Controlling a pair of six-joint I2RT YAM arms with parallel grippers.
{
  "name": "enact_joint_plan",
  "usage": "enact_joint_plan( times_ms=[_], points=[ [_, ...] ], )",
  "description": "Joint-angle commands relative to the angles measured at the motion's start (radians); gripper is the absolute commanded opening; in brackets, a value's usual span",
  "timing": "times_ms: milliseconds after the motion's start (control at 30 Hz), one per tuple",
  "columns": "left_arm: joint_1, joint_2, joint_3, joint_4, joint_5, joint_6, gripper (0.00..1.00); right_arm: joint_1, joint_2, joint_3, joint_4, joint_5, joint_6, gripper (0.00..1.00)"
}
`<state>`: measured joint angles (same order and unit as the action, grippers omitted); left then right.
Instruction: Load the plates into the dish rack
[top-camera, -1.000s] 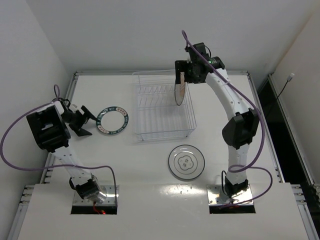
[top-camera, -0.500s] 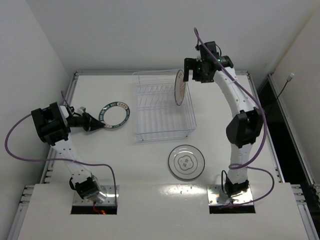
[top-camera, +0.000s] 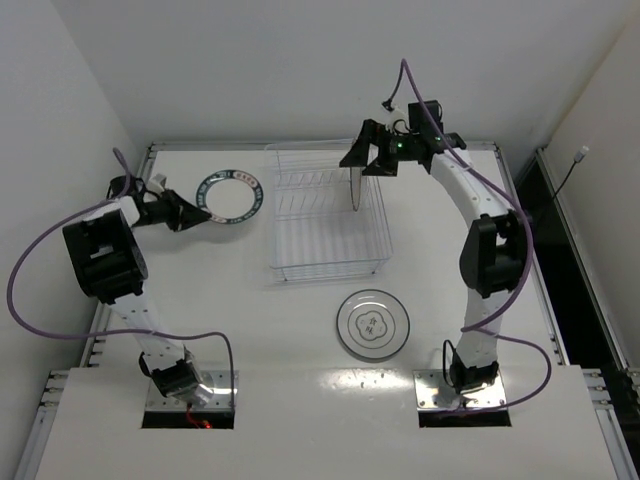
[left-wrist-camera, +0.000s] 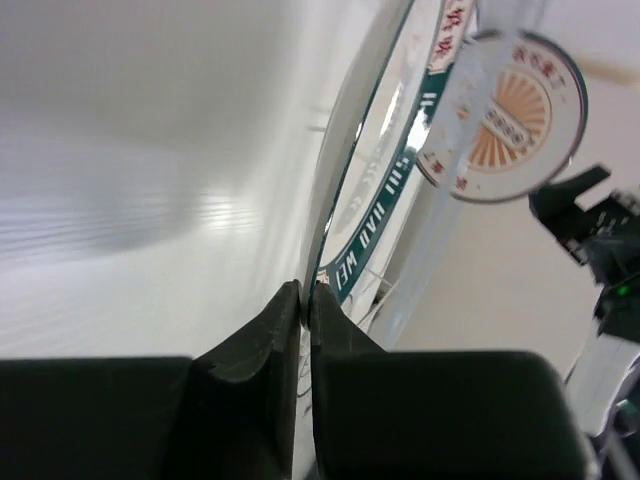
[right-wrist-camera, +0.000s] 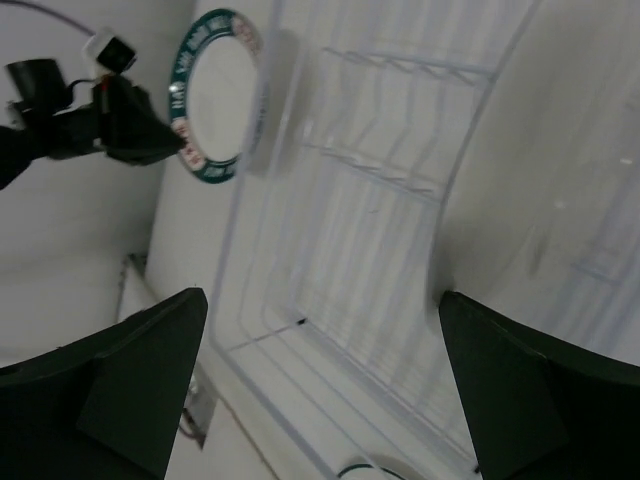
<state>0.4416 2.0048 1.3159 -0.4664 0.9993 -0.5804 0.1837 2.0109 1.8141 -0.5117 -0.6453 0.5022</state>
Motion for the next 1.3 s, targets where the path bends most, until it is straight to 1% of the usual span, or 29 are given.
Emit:
enact_joint_plan(
  times_ms=[0,33,133,233,300,367,467,600,633,700,833,900,1000,1067,1200,1267],
  points=[
    [-0.105,-0.103,0.037,0.051,0.081,-0.019,0.0,0.057,0.011,0.051,0.179,-0.258,0.094,1.0],
    [-0.122,-0.103,0.037,0.061,0.093,-0.019,0.0,0.068,0.043,0.06,0.179,-0.269,0.095,1.0],
    [-0.174,-0.142,0.037,0.074,0.102,-0.019,0.0,0.108,0.067,0.06,0.197,-0.269,0.117,1.0],
    [-0.207,-0.169,0.037,0.074,0.111,-0.01,0.0,0.122,0.098,0.06,0.229,-0.26,0.145,1.0],
    [-0.228,-0.181,0.037,0.074,0.111,-0.001,0.0,0.152,0.138,0.06,0.239,-0.26,0.164,1.0],
    [-0.228,-0.19,0.028,0.074,0.111,-0.001,0.0,0.174,0.169,0.085,0.228,-0.26,0.174,1.0],
    [-0.228,-0.201,0.051,0.019,0.061,0.043,0.0,0.195,0.199,0.096,0.219,-0.26,0.183,1.0],
    [-0.179,-0.19,0.126,-0.131,-0.046,0.12,0.0,0.204,0.2,0.096,0.219,-0.26,0.183,1.0],
    [-0.17,-0.181,0.14,-0.15,-0.088,0.129,0.0,0.204,0.2,0.096,0.219,-0.26,0.183,1.0],
    [-0.143,-0.181,0.161,-0.166,-0.119,0.14,0.0,0.204,0.19,0.096,0.197,-0.26,0.161,1.0],
    [-0.075,-0.17,0.161,-0.233,-0.221,0.14,0.0,0.204,0.154,0.051,0.183,-0.26,0.151,1.0],
    [-0.029,-0.17,0.152,-0.233,-0.222,0.14,0.0,0.194,0.138,0.03,0.206,-0.26,0.151,1.0],
    [-0.006,-0.179,0.125,-0.2,-0.163,0.131,0.0,0.194,0.127,0.03,0.216,-0.286,0.151,1.0],
    [-0.006,-0.189,0.112,-0.164,-0.084,0.119,0.0,0.194,0.137,0.039,0.216,-0.296,0.151,1.0],
    [-0.006,-0.199,0.1,-0.14,-0.005,0.103,0.0,0.203,0.146,0.039,0.257,-0.306,0.164,1.0],
    [-0.015,-0.209,0.086,-0.101,0.031,0.094,0.0,0.203,0.146,0.039,0.266,-0.317,0.188,1.0]
  ],
)
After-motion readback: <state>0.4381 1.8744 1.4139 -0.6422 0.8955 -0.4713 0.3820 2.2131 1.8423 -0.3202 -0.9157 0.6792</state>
